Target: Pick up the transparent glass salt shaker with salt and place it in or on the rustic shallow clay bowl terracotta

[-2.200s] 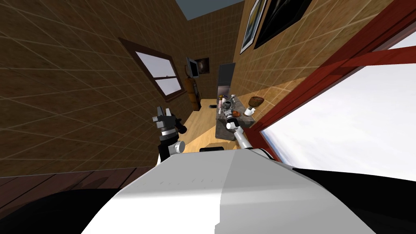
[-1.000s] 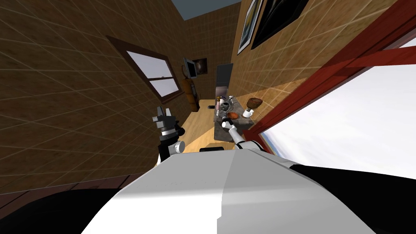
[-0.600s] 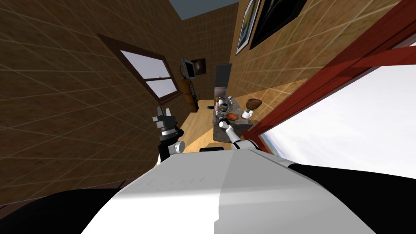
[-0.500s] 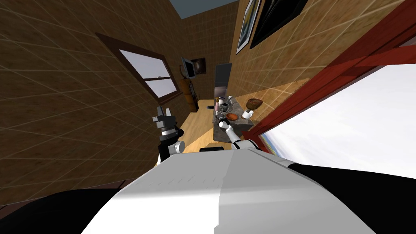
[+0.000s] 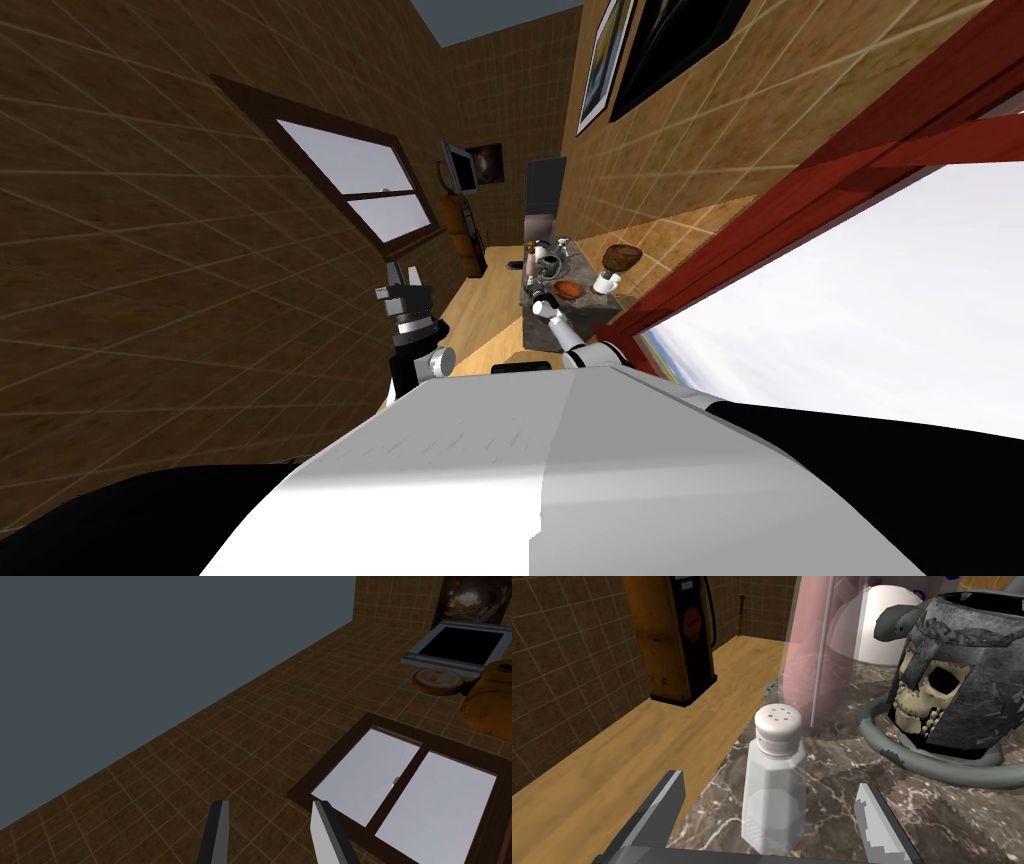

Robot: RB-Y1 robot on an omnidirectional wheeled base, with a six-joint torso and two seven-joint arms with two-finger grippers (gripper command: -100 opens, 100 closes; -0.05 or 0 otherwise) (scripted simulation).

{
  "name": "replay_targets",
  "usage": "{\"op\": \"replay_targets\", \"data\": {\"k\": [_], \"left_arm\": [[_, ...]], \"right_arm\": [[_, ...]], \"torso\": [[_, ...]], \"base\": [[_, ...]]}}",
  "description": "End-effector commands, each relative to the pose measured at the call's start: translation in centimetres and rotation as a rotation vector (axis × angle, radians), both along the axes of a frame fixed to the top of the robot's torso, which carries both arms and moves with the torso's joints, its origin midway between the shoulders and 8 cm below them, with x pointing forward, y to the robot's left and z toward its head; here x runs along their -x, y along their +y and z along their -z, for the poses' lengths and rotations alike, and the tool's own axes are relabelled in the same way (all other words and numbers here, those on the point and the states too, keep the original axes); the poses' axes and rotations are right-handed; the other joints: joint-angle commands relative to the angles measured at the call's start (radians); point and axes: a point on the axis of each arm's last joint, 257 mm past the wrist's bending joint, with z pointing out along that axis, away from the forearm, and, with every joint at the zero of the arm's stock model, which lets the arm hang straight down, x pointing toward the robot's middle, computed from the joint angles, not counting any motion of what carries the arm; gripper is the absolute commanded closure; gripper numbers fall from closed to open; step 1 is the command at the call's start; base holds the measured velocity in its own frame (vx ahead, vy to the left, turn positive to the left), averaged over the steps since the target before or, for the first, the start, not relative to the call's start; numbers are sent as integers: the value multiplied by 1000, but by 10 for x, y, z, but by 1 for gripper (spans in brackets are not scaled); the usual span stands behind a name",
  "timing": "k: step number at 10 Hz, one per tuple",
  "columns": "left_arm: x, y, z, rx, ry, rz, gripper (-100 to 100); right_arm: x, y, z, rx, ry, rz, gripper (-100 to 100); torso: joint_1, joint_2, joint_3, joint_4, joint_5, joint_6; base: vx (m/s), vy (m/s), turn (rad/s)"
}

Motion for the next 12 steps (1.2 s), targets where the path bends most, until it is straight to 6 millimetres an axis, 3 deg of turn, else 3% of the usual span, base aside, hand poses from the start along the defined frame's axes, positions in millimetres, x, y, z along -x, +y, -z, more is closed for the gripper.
{"op": "replay_targets", "data": {"k": [1, 2, 3, 4, 5, 6, 8, 10, 11, 12], "left_arm": [[0, 0, 0, 0, 0, 0, 0], [0, 0, 0, 0, 0, 0, 0], [0, 0, 0, 0, 0, 0, 0], [0, 0, 0, 0, 0, 0, 0], [0, 0, 0, 0, 0, 0, 0], [0, 0, 0, 0, 0, 0, 0], [0, 0, 0, 0, 0, 0, 0], [0, 0, 0, 0, 0, 0, 0], [0, 0, 0, 0, 0, 0, 0], [0, 0, 0, 0, 0, 0, 0]], "right_arm": [[0, 0, 0, 0, 0, 0, -100], [0, 1, 0, -1, 2, -2, 0], [11, -8, 13, -8, 28, 7, -100], [10, -8, 6, -8, 12, 8, -100], [20, -15, 19, -20, 44, 12, -100], [23, -18, 19, -11, 39, 15, -100], [20, -18, 10, -14, 21, 16, -100], [34, -27, 27, -15, 54, 21, -100], [31, -27, 14, -18, 29, 22, -100], [44, -34, 30, -28, 62, 25, -100]], "torso": [[0, 0, 0, 0, 0, 0], [1, 2, 1, 0, 0, 0], [3, 3, 2, 1, 1, 0], [4, 1, 1, 0, 1, 0], [5, 1, 0, 0, 1, 0], [7, -1, 0, 0, 1, 0], [5, 2, 1, 0, 1, 0], [5, 2, 1, 1, 1, 0], [5, 1, 1, 0, 1, 0], [5, 2, 1, 0, 1, 0]], "base": [[31, -25, -5], [5, -4, 2], [59, 21, 21], [65, 37, 8], [84, 54, 24], [66, 42, 6], [11, 8, -3], [49, 30, 16], [32, 16, -4], [68, 33, 25]]}}
